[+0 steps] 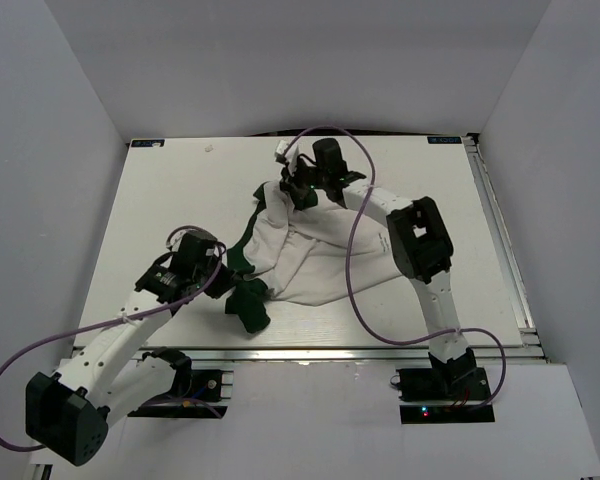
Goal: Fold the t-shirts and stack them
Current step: Flatten the tshirt out
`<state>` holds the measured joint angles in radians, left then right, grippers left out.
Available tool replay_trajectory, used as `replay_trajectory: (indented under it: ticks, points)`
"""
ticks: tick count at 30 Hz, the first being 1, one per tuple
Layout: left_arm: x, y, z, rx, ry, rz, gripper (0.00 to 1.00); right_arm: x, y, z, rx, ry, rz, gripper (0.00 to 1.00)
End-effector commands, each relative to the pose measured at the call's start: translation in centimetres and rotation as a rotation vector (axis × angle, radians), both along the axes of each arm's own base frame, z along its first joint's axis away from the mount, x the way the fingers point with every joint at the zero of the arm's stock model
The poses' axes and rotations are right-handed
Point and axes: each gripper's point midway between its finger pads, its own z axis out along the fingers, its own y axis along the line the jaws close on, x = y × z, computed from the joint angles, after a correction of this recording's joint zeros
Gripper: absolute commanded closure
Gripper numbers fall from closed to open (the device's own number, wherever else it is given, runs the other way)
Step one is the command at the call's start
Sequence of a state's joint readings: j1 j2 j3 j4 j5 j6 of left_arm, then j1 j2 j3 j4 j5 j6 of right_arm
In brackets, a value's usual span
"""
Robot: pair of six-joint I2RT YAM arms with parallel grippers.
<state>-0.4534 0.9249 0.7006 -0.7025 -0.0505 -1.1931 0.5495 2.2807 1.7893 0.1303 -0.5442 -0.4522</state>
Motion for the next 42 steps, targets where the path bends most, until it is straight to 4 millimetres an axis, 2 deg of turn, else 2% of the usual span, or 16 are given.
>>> replay_trajectory:
  ticks: [1,2,3,7,11,13,14,16,18,21,23,27,31,32,38,42]
  points:
    - [0.8,3.0,1.7,0.09,-0.019,0.161,0.95,1.1,2.3,6.5,0.09,-0.159,0.028,1.0]
    - [0.6,3.3,2.1,0.103,-0.015,0.161,0.85,1.1,2.3,6.3,0.085,-0.159,0.031,1.0]
    - [0.5,3.2,2.8,0.104,-0.029,0.142,0.6,0.9,2.3,6.2,0.081,-0.161,0.039,1.0]
    - [1.1,1.7,8.6,0.021,-0.16,0.054,0.26,-0.5,0.2,5.4,0.037,-0.191,0.057,1.0]
    - [1.8,0.9,14.2,-0.018,-0.304,-0.006,0.25,-3.1,-3.1,4.3,-0.005,-0.194,0.053,1.0]
    - [2.6,0.5,15.7,-0.011,-0.367,-0.042,0.24,-3.9,-4.2,4.7,-0.011,-0.196,0.045,1.0]
    - [3.0,0.2,16.2,-0.014,-0.387,-0.049,0.23,-4.7,-4.9,3.3,-0.029,-0.168,0.045,1.0]
    - [4.6,-0.8,16.7,-0.015,-0.433,-0.088,0.23,-5.2,-5.7,3.1,-0.048,-0.173,0.036,1.0]
    - [6.4,-2.0,15.9,-0.011,-0.428,-0.129,0.25,-5.9,-6.7,1.5,-0.078,-0.137,0.022,1.0]
    - [9.0,-4.5,16.8,-0.065,-0.487,-0.255,0.3,-6.5,-8.0,-0.1,-0.115,-0.089,-0.003,1.0]
    - [12.4,-6.0,15.1,-0.061,-0.481,-0.358,0.32,-7.4,-8.6,-1.2,-0.138,-0.052,-0.003,1.0]
    - [15.4,-7.0,13.0,-0.031,-0.503,-0.504,0.34,-8.5,-9.1,-2.5,-0.157,-0.013,0.013,1.0]
    - [19.8,-6.7,10.5,0.054,-0.513,-0.583,0.36,-8.1,-8.9,-3.7,-0.171,0.033,0.007,0.89]
    - [20.7,-6.9,8.4,0.052,-0.473,-0.599,0.36,-8.2,-8.9,-4.0,-0.177,0.046,0.009,0.85]
    - [24.0,-8.3,7.5,0.072,-0.514,-0.702,0.38,-8.3,-9.5,-6.2,-0.258,0.152,0.016,0.86]
    - [24.2,-8.6,6.5,0.077,-0.51,-0.747,0.38,-8.9,-10.8,-7.5,-0.296,0.226,0.008,0.82]
